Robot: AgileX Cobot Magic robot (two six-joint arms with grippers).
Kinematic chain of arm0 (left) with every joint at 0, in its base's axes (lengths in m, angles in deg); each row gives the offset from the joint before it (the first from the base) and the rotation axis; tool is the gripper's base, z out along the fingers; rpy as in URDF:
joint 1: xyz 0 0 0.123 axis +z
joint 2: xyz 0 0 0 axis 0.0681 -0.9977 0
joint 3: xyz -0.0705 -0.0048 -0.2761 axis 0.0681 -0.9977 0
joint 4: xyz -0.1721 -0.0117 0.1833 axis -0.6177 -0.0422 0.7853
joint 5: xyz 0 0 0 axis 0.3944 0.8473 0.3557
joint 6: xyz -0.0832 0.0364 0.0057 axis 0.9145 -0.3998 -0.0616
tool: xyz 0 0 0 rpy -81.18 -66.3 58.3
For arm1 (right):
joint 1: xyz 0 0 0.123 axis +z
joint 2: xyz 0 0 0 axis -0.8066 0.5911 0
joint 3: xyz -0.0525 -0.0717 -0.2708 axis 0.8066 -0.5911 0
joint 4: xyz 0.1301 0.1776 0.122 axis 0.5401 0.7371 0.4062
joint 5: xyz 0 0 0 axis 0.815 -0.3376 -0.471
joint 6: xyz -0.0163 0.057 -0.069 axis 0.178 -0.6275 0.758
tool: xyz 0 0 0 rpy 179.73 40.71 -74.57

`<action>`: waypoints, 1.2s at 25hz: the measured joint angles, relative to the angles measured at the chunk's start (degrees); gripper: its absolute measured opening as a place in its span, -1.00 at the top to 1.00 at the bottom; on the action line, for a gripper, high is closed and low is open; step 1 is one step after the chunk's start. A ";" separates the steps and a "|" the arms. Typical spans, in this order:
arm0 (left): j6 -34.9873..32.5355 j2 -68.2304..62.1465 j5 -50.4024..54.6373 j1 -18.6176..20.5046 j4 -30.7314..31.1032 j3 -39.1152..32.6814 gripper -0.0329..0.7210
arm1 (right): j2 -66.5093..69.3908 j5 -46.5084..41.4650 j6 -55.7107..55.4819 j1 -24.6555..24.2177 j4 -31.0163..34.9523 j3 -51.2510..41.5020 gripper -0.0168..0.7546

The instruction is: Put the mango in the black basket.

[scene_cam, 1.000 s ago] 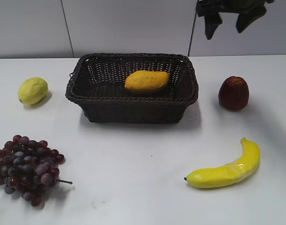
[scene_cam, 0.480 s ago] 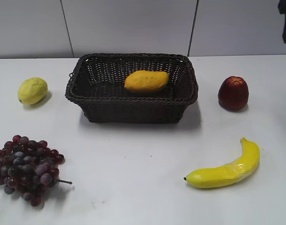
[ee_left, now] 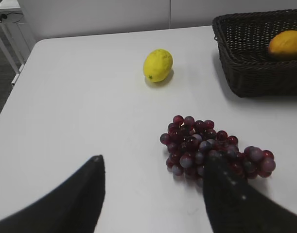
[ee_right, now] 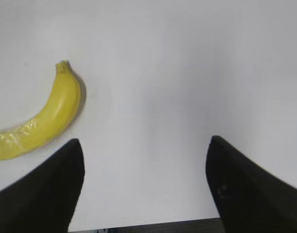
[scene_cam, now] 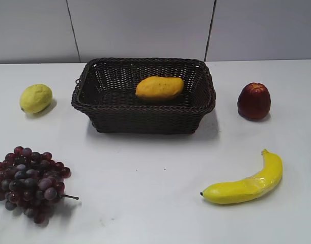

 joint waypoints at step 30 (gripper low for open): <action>0.00 0.00 0.05 0.00 0.00 0.00 -0.38 | -46.89 12.70 0.12 0.00 5.52 -35.18 -0.59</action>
